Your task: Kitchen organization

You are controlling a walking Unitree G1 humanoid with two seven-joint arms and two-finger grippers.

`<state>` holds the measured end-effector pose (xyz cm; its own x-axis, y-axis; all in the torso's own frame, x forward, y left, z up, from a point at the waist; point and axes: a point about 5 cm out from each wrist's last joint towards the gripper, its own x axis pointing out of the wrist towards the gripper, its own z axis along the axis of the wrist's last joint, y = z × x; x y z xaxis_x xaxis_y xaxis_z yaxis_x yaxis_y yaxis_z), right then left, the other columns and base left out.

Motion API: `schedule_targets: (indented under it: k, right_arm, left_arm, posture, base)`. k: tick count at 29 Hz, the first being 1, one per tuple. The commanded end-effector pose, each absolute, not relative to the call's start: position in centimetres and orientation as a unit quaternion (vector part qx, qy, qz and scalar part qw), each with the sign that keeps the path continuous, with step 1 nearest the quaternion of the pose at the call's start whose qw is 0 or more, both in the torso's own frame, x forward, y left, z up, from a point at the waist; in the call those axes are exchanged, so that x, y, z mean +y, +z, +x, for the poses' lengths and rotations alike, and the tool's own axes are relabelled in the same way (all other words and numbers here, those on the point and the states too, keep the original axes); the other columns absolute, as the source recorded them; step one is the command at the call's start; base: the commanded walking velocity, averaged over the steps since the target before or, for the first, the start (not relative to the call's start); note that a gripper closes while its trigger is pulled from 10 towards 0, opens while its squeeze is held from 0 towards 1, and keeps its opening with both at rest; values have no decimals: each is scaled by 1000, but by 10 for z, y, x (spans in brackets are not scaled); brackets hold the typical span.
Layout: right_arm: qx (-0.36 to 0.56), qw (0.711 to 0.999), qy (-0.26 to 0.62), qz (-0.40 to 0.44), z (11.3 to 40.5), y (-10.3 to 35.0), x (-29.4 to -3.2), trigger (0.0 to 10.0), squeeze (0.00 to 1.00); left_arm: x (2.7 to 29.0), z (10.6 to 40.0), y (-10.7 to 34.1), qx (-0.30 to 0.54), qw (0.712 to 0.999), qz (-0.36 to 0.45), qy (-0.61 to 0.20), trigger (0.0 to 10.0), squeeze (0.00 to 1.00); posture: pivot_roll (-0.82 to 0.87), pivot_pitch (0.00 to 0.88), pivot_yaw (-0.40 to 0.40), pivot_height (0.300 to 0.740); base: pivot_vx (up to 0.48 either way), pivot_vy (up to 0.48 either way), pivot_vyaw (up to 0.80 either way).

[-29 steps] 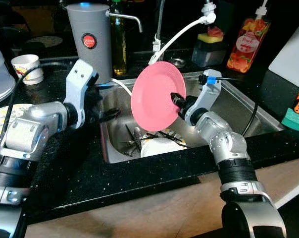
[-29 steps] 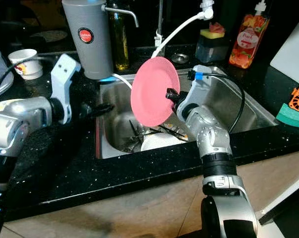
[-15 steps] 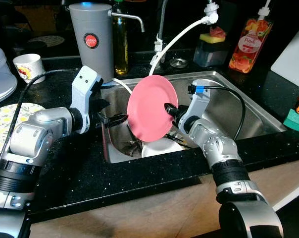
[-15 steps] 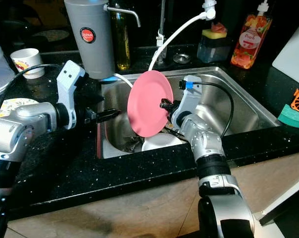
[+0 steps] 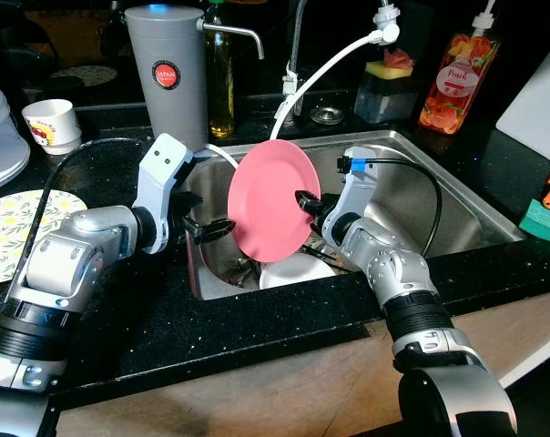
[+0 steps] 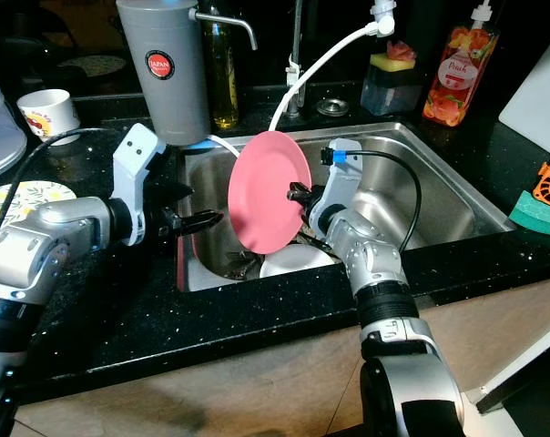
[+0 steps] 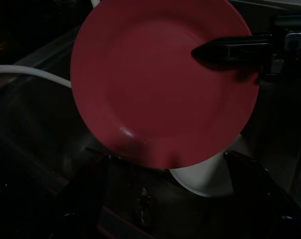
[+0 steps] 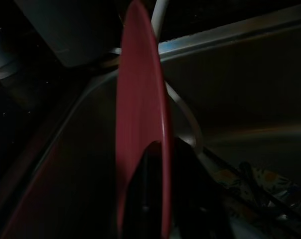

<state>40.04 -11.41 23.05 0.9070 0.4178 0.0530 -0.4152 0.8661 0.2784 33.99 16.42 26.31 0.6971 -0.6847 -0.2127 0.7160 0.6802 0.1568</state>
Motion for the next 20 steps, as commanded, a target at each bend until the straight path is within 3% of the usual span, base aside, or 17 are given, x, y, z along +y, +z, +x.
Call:
schedule_targets:
  k: [1,6,7,8,13,14,15,18,19,20]
  right_arm:
    - [0,964,224,144,401,233,-111,10000,1000]
    - [0,967,217,136,401,232,-112,10000,1000]
    - [0,967,217,134,401,232,-112,10000,412]
    - [0,967,217,132,401,232,-112,10000,0]
    - [-26,970,206,130,401,238,-114,10000,0]
    - [-52,965,211,144,400,250,-113,10000,0]
    - [-58,963,217,150,399,254,-111,10000,0]
    - [-61,956,242,156,396,259,-104,10000,0]
    - [-61,948,272,155,393,262,-95,10000,0]
    - [-61,948,272,155,393,262,-95,10000,0]
  left_arm:
    - [163,337,261,72,911,120,-388,10000,0]
    - [161,335,262,72,907,117,-398,10000,0]
    - [161,336,263,70,908,119,-395,10000,0]
    - [162,336,263,68,911,122,-388,10000,0]
    - [177,349,275,33,943,153,-293,10000,0]
    - [199,360,284,24,964,207,-163,10000,0]
    - [211,362,287,27,967,233,-97,10000,0]
    - [235,362,295,28,966,256,6,10000,0]
    - [248,361,299,19,976,210,47,10000,1000]
    - [248,361,299,19,976,210,47,10000,1000]
  posture:
    - [-1,88,-17,740]
    - [-3,82,-17,740]
    - [-4,81,-16,740]
    - [-4,79,-16,740]
    - [-2,77,-17,740]
    - [0,75,-17,740]
    - [0,75,-17,740]
    - [0,76,-17,740]
    - [4,78,-20,740]
    - [4,78,-20,740]
  base:
    - [0,0,0]
    - [0,0,0]
    - [0,0,0]
    - [0,0,0]
    - [0,0,0]
    - [0,0,0]
    - [0,0,0]
    - [0,0,0]
    - [0,0,0]
    - [0,0,0]
